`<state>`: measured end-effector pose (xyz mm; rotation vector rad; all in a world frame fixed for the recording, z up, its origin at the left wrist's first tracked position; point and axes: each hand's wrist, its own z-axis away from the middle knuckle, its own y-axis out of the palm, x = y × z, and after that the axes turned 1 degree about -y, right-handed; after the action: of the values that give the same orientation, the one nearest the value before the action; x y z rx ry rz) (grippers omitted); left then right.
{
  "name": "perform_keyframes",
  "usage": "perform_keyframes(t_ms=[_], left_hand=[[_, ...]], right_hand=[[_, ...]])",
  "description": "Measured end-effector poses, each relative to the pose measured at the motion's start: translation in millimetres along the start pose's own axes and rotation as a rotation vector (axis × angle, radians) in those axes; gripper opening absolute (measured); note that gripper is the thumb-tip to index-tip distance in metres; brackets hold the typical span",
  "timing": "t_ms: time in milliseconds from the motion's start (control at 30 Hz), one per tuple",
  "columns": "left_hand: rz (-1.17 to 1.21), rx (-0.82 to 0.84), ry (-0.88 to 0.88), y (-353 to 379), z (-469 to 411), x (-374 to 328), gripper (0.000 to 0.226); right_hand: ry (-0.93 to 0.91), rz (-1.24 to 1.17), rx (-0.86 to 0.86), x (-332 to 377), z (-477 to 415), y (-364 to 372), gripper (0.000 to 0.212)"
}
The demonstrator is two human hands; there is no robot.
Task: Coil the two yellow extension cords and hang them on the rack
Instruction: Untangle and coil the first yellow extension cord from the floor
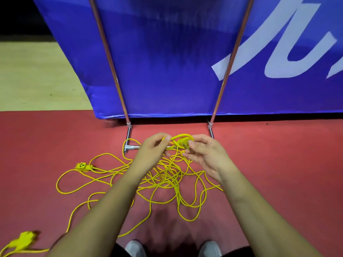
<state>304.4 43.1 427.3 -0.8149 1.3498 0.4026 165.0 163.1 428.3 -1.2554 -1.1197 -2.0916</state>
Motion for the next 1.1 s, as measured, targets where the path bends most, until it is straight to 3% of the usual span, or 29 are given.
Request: perform_keyframes(t_ms=[100,267,400,567,633,733,833,867,967,1033,1100], left_hand=[[-0.024,0.112,0.005,-15.6,-0.4,5.5,0.014],[-0.068,0.088,-0.157,-32.5,-7.9,20.8,0.016],[-0.004,-0.056,-0.219,-39.7,-22.4,32.1,0.021],[-0.11,-0.273,-0.179,-43.9,-36.4,51.6,0.023],[-0.151,-0.223,-0.158,-52.3,-38.4,51.8,0.021],[-0.138,0.028,-0.11,-64.9,-33.0,51.0,0.018],[-0.409,0.177,-0.017,-72.8,-29.9,60.0,0.023],[-0.397,0.173,-0.051,-74.1,-29.7,62.0,0.016],[0.0,0.137,-0.29,-76.7,-27.1,63.4,0.004],[0.104,0.145,-0.316,-79.1,-25.2,67.7,0.019],[0.031,0.181,-0.281,-81.4,-23.7,71.7,0.026]], right_hand=[[-0.074,0.205,-0.172,-16.5,-9.5,-1.1,0.017],[-0.18,0.425,-0.11,-35.2,-26.3,10.9,0.019],[-0.189,0.295,-0.109,-43.3,-40.8,20.9,0.02],[-0.071,0.211,-0.022,-58.5,-55.3,35.2,0.016],[-0.069,0.179,-0.056,-62.1,-61.4,40.5,0.014],[-0.095,0.177,-0.106,-63.8,-70.9,42.1,0.011],[-0.124,0.277,-0.066,-68.8,-77.2,45.7,0.01],[-0.125,0.285,-0.056,-70.7,-78.7,48.9,0.011],[-0.105,0.222,-0.058,-73.4,-83.0,58.3,0.014],[-0.081,0.07,-0.042,-69.7,-87.2,65.1,0.017],[-0.046,-0.126,-0.018,-61.4,-93.8,73.5,0.016]])
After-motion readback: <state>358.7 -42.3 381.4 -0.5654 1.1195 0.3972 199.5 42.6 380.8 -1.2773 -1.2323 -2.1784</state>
